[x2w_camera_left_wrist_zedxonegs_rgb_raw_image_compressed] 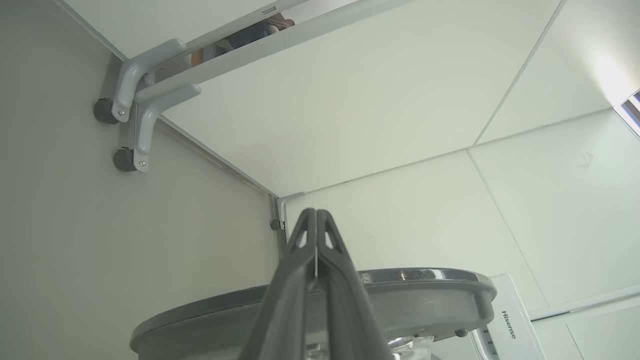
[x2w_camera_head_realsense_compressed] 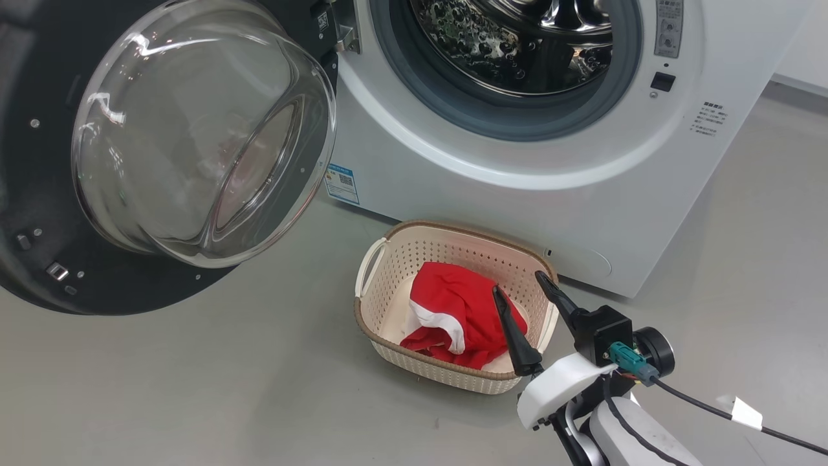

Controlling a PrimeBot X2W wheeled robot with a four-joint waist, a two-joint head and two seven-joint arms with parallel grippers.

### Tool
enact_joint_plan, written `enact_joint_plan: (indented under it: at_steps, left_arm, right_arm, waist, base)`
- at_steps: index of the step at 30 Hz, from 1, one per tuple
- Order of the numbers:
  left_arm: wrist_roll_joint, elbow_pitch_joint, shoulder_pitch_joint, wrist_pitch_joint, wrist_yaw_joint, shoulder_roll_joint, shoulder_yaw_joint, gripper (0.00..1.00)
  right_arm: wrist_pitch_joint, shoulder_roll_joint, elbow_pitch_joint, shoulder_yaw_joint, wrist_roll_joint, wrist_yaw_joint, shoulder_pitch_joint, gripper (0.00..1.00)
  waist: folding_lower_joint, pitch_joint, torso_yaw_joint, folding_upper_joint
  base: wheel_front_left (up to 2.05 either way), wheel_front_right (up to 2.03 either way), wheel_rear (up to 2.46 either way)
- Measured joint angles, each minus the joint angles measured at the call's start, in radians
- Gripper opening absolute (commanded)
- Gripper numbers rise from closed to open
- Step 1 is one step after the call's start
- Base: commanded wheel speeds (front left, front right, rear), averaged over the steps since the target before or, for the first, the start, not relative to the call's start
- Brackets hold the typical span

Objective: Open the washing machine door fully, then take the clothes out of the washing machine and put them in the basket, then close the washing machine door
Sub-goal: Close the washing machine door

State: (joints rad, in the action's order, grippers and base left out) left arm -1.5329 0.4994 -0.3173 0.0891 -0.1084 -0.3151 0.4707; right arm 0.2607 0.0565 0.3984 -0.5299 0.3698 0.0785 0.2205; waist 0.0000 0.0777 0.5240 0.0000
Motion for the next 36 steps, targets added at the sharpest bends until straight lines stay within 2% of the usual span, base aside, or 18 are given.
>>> enact_joint_plan:
  at_steps: [17, 36]
  left_arm:
    - [-0.008, 0.162, -0.178, 0.086, 0.077, -0.098, -0.034, 0.0]
    - [-0.052, 0.317, -0.309, 0.153, 0.076, -0.134, -0.031, 0.0]
  right_arm:
    - [0.0, 0.0, -0.02, 0.001, -0.001, 0.014, -0.005, 1.0]
    - [0.0, 0.004, -0.016, -0.007, -0.028, 0.03, 0.028, 1.0]
  waist:
    - [0.0, 0.039, -0.012, 0.0]
    - [0.0, 0.137, -0.062, 0.0]
  base:
    - [0.0, 0.0, 0.0]
    - [0.0, 0.0, 0.0]
